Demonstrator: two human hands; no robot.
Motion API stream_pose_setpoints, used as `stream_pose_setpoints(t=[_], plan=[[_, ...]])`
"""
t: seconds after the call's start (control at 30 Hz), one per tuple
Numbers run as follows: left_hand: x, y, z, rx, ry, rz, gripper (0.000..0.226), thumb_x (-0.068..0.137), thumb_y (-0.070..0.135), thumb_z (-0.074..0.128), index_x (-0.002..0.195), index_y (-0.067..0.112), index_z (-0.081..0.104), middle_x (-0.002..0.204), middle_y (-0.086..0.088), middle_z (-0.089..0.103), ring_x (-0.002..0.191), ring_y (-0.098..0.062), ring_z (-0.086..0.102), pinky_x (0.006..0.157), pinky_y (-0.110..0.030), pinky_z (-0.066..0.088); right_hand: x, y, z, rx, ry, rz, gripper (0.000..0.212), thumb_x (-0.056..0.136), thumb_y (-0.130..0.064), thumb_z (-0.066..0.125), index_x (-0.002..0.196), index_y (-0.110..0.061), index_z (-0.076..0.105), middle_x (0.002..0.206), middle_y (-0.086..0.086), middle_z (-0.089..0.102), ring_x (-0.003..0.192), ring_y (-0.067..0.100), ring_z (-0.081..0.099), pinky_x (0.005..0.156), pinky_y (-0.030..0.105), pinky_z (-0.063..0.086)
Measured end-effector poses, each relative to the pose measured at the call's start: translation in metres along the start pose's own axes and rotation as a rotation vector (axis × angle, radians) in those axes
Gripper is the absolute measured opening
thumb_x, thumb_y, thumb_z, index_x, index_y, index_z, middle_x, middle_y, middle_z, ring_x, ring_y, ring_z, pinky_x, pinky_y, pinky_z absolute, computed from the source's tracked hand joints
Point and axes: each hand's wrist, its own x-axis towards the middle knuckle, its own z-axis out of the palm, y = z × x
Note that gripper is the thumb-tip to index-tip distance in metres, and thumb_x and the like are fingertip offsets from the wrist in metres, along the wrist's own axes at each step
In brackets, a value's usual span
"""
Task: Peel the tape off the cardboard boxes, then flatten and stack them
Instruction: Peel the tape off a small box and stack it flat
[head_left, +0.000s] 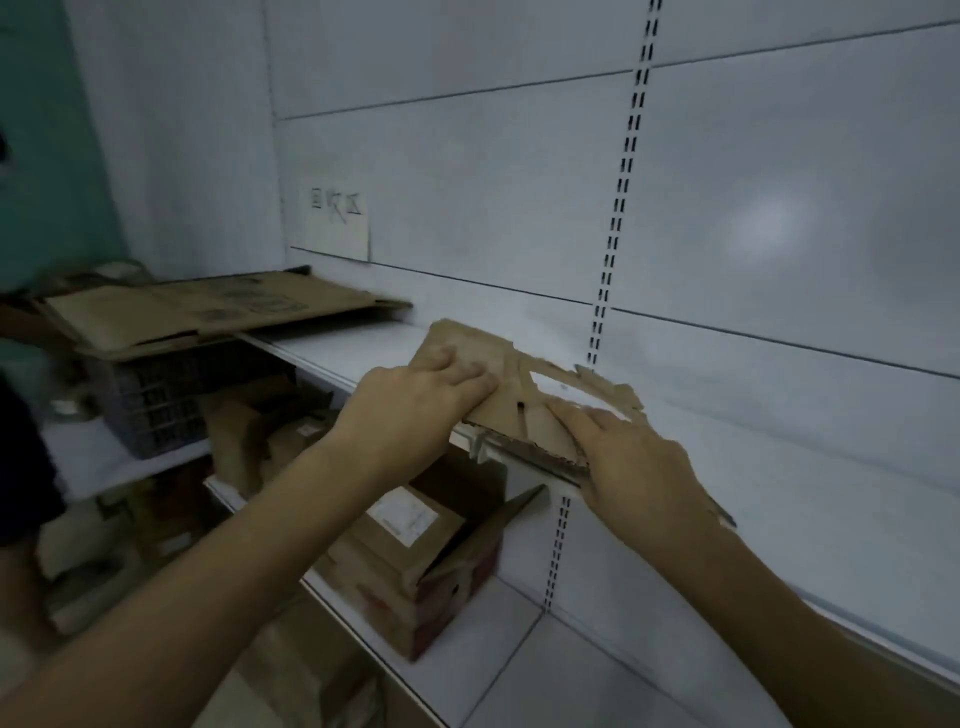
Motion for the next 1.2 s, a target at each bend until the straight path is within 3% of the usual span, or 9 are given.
stream_pose_setpoints(t=[0.07, 0.13, 0.23, 0.4, 0.57, 0.77, 0.93, 1.1, 1.2], plan=[[-0.020, -0.022, -0.009, 0.054, 0.134, -0.048, 0.065, 0.092, 0.013, 0.053, 0.148, 0.031, 0.024, 0.154, 0.010, 0.027, 0.144, -0.016, 0.021, 0.077, -0.036, 0.053, 0.017, -0.014, 0.001, 0.092, 0.052, -0.011, 0.081, 0.052, -0.011, 0.088, 0.127, -0.020, 0.061, 0.103, 0.002, 0.070, 0.081, 0.020, 0.068, 0.059, 0.023, 0.049], [-0.044, -0.048, -0.014, 0.081, 0.251, -0.075, 0.071, 0.078, 0.011, 0.072, 0.141, 0.023, 0.042, 0.143, 0.002, 0.048, 0.134, -0.023, 0.041, 0.060, -0.033, 0.055, 0.035, -0.028, 0.005, 0.142, 0.142, -0.051, 0.082, 0.051, -0.006, 0.087, 0.128, -0.016, 0.060, 0.110, 0.008, 0.068, 0.088, 0.026, 0.067, 0.064, 0.032, 0.054], [-0.078, -0.086, -0.019, 0.115, 0.346, -0.071, 0.060, 0.083, 0.017, 0.065, 0.139, 0.017, 0.044, 0.139, -0.004, 0.052, 0.130, -0.029, 0.045, 0.071, -0.040, 0.059, 0.058, -0.056, 0.005, 0.148, 0.277, -0.188, 0.076, 0.057, -0.004, 0.079, 0.130, -0.010, 0.058, 0.118, 0.015, 0.065, 0.097, 0.032, 0.066, 0.071, 0.039, 0.056], [-0.115, -0.144, -0.015, 0.177, 0.299, -0.149, 0.077, 0.080, 0.005, 0.067, 0.146, 0.017, 0.030, 0.148, -0.007, 0.039, 0.138, -0.030, 0.032, 0.083, -0.049, 0.056, 0.103, -0.106, 0.007, 0.129, 0.315, -0.296, 0.072, 0.063, -0.005, 0.081, 0.131, -0.007, 0.056, 0.121, 0.021, 0.063, 0.103, 0.038, 0.065, 0.075, 0.047, 0.056], [-0.129, -0.219, 0.004, 0.314, 0.320, -0.089, 0.056, 0.087, 0.009, 0.048, 0.143, 0.005, 0.037, 0.145, -0.016, 0.042, 0.136, -0.035, 0.036, 0.099, -0.048, 0.047, 0.157, -0.154, 0.016, 0.010, 0.342, -0.391, 0.058, 0.075, -0.018, 0.061, 0.131, -0.005, 0.055, 0.123, 0.024, 0.061, 0.108, 0.039, 0.063, 0.082, 0.048, 0.053], [-0.121, -0.323, 0.032, 0.335, 0.281, -0.018, 0.082, 0.078, 0.001, 0.069, 0.145, 0.007, 0.023, 0.147, -0.019, 0.037, 0.137, -0.037, 0.032, 0.094, -0.054, 0.048, 0.227, -0.211, 0.035, -0.084, 0.351, -0.393, 0.047, 0.087, -0.010, 0.039, 0.132, -0.004, 0.054, 0.124, 0.024, 0.061, 0.108, 0.037, 0.062, 0.085, 0.045, 0.052], [-0.107, -0.392, 0.060, 0.278, 0.282, 0.052, 0.085, 0.075, -0.007, 0.067, 0.146, 0.006, 0.022, 0.148, -0.019, 0.035, 0.136, -0.037, 0.032, 0.085, -0.054, 0.053, 0.264, -0.248, 0.058, -0.128, 0.309, -0.334, 0.056, 0.088, -0.013, 0.022, 0.134, -0.002, 0.052, 0.126, 0.026, 0.059, 0.110, 0.038, 0.061, 0.085, 0.046, 0.052], [-0.074, -0.439, 0.098, 0.224, 0.260, 0.127, 0.087, 0.067, -0.010, 0.070, 0.143, 0.003, 0.031, 0.144, -0.021, 0.040, 0.134, -0.036, 0.033, 0.087, -0.050, 0.053, 0.304, -0.261, 0.081, -0.197, 0.149, -0.295, 0.053, 0.084, -0.011, 0.047, 0.135, 0.000, 0.050, 0.128, 0.027, 0.057, 0.113, 0.040, 0.059, 0.087, 0.049, 0.050], [-0.040, -0.469, 0.127, 0.116, 0.221, 0.086, 0.083, 0.075, -0.012, 0.049, 0.148, 0.015, 0.020, 0.152, -0.011, 0.031, 0.140, -0.029, 0.027, 0.078, -0.048, 0.057, 0.339, -0.262, 0.092, -0.257, 0.079, -0.256, 0.065, 0.075, -0.006, 0.070, 0.136, -0.001, 0.047, 0.130, 0.026, 0.056, 0.113, 0.038, 0.060, 0.085, 0.047, 0.052]])
